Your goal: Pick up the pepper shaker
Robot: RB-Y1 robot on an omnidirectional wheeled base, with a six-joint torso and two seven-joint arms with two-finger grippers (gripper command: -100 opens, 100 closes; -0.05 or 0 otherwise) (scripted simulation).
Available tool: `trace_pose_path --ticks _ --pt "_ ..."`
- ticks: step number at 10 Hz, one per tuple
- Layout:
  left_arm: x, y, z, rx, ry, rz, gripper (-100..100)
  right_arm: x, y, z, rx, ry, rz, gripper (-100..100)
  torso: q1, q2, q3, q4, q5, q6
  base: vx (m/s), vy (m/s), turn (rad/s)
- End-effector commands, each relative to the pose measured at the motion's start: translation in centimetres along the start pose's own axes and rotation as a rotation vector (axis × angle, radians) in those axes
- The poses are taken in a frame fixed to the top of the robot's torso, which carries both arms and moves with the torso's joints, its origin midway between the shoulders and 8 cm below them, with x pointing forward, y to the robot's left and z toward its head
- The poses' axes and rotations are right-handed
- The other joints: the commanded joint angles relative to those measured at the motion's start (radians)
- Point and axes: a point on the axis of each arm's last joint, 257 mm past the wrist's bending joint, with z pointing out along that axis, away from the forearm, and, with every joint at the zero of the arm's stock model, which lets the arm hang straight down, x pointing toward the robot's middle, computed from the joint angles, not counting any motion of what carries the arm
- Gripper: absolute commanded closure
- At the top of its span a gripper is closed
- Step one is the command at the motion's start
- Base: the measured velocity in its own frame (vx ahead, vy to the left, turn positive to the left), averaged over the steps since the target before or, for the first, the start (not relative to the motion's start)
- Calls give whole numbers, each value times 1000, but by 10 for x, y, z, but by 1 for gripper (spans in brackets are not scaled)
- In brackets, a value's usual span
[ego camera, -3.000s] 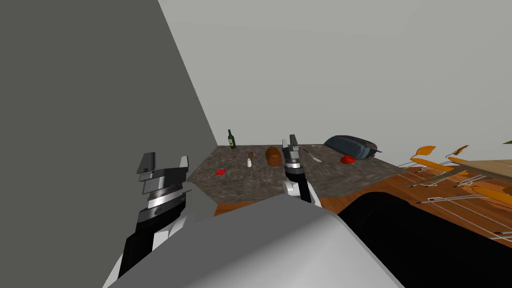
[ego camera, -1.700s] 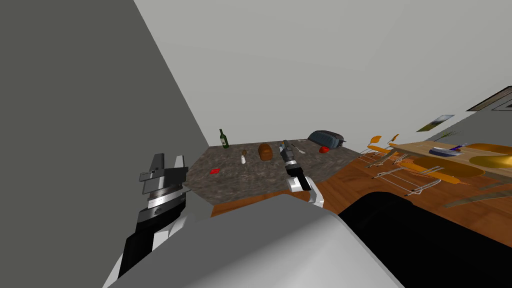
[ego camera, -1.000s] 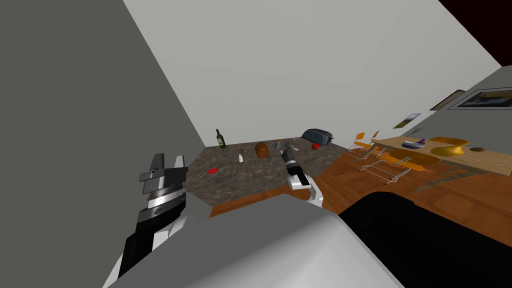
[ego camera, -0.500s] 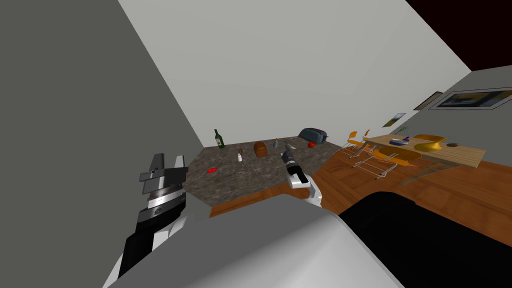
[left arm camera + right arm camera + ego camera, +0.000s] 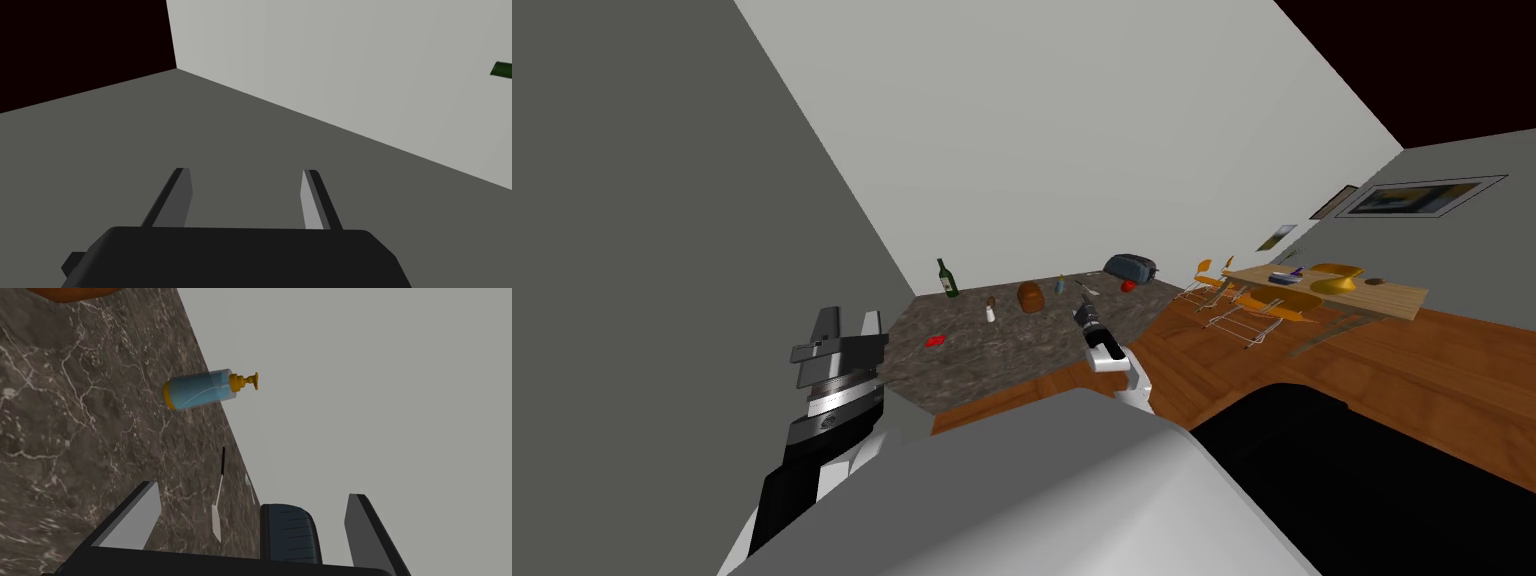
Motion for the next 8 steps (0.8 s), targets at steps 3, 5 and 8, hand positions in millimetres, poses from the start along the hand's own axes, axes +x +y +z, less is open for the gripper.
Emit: trace_pose_path --ticks 3,5,8 --pt "0 0 0 0 0 0 0 -10 -27 7 93 -44 89 -100 0 0 0 0 0 0 -20 43 -44" --pt "0 0 0 0 0 0 0 -12 -39 12 135 -63 150 -100 -1 -1 -1 0 0 0 -8 34 -22" --pt "0 0 0 0 0 0 0 -15 -58 15 201 -91 212 -100 2 -2 -1 0 0 0 -7 59 -38"
